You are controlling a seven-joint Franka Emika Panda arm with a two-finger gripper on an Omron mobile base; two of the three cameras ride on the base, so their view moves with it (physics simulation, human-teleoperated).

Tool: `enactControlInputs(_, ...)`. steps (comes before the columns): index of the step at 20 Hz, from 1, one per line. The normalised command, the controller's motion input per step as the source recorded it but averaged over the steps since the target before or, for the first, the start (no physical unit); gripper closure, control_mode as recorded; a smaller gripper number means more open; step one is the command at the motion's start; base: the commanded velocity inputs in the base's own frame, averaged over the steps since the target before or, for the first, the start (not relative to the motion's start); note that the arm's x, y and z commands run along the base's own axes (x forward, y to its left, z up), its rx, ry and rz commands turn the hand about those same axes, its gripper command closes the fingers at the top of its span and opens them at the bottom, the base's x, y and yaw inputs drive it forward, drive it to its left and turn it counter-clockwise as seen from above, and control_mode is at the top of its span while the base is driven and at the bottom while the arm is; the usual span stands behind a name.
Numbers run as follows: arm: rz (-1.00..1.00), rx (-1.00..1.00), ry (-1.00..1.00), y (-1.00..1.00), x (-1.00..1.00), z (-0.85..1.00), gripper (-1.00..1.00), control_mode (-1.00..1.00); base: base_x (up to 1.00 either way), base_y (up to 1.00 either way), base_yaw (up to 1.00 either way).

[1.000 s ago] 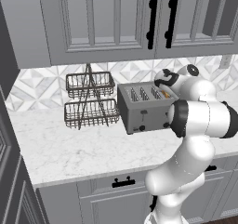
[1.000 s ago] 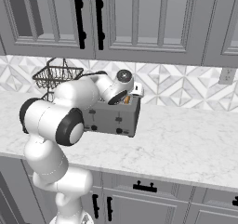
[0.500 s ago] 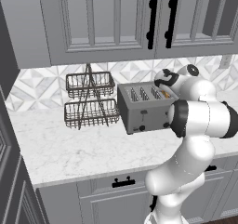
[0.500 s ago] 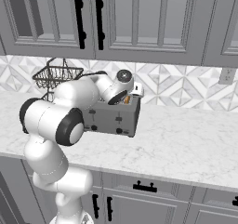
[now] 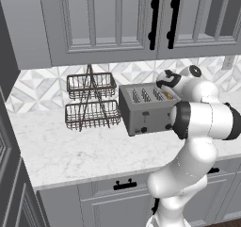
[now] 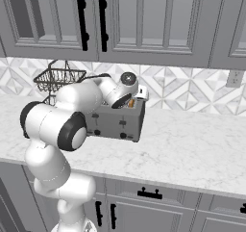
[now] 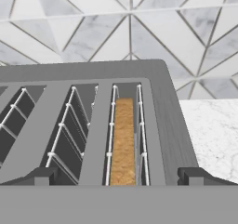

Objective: Start the toaster. Once the lever pops up, take the bread to the plate on the dining counter.

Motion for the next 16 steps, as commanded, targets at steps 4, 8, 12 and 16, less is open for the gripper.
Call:
enactControlInputs(4, 0.0, 0.0, 0.0, 0.0, 0.0, 0.0, -1.0, -1.0, 0.0, 0.0, 0.0)
enactControlInputs(8, 0.0, 0.0, 0.0, 0.0, 0.0, 0.0, -1.0, -1.0, 0.0, 0.0, 0.0)
enactControlInputs(12, 0.0, 0.0, 0.0, 0.0, 0.0, 0.0, -1.0, -1.0, 0.0, 0.0, 0.0)
enactControlInputs(16, 0.0, 0.0, 0.0, 0.0, 0.0, 0.0, -1.0, -1.0, 0.0, 0.0, 0.0)
